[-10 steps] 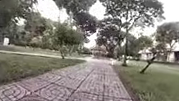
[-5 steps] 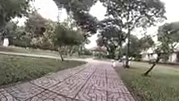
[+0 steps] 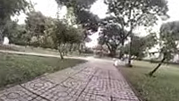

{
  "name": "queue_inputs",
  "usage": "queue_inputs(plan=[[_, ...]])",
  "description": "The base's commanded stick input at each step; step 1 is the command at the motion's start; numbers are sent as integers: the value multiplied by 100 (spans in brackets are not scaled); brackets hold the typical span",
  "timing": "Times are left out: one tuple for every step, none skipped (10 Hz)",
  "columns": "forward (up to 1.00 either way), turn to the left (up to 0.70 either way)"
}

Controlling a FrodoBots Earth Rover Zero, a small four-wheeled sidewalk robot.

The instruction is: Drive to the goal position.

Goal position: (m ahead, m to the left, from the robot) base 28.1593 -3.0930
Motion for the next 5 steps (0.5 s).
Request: queue_inputs(plan=[[50,0],[50,0],[50,0],[50,0],[50,0]])
